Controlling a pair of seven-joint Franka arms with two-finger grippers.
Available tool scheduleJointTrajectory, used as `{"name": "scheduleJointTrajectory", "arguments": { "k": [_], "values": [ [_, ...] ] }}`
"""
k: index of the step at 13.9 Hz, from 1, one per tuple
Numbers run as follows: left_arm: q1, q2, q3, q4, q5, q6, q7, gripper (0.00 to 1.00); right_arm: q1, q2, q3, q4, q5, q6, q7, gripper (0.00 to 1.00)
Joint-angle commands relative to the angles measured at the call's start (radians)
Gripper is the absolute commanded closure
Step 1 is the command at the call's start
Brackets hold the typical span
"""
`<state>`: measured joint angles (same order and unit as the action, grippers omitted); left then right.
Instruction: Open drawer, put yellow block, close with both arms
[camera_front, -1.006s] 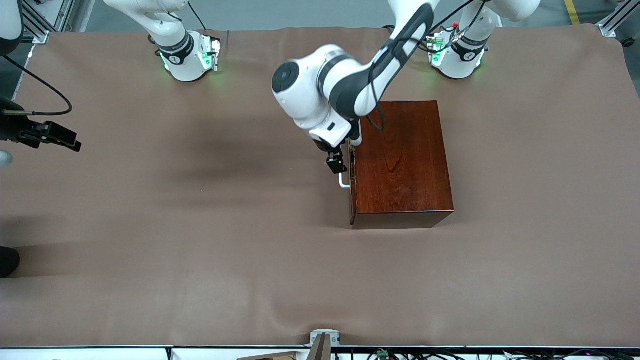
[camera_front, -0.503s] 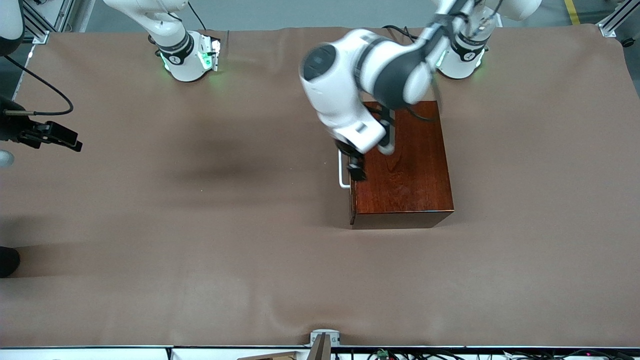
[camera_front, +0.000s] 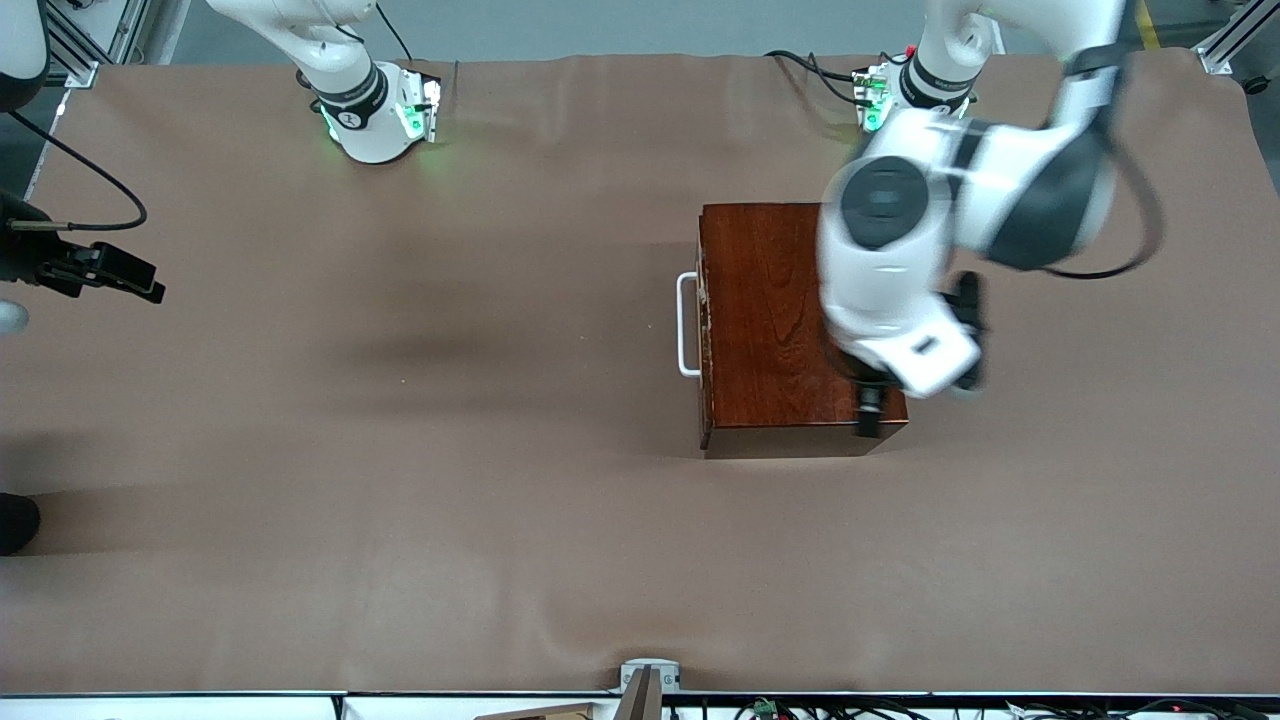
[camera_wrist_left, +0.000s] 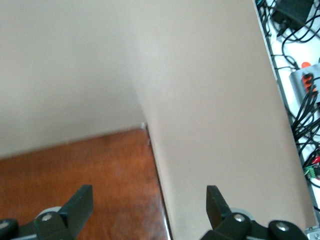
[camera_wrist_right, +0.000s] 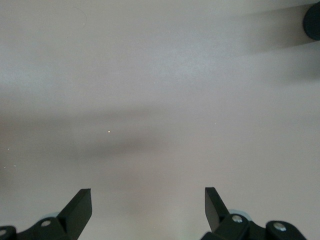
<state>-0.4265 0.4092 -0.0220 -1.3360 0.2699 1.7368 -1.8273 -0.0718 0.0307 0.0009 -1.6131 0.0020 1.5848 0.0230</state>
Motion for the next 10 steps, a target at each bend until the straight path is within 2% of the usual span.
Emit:
{"name": "scheduleJointTrajectory", "arguments": {
  "k": [1,6,10],
  "values": [
    [0.099,-0.070,-0.013,-0.035,-0.052,-0.003,0.197,0.00,-0.013,-0.009,0.010,0.007,0.000,-0.014,-0.014,0.00],
    [0.248,-0.168,-0.012,-0.072,-0.124,-0.014,0.595,0.00,-0.014,-0.011,0.010,0.007,0.000,-0.014,-0.014,0.00],
    [0.319,-0.224,-0.012,-0.091,-0.132,-0.032,0.865,0.00,-0.013,-0.011,0.010,0.007,0.000,-0.014,-0.012,0.00]
  ]
}}
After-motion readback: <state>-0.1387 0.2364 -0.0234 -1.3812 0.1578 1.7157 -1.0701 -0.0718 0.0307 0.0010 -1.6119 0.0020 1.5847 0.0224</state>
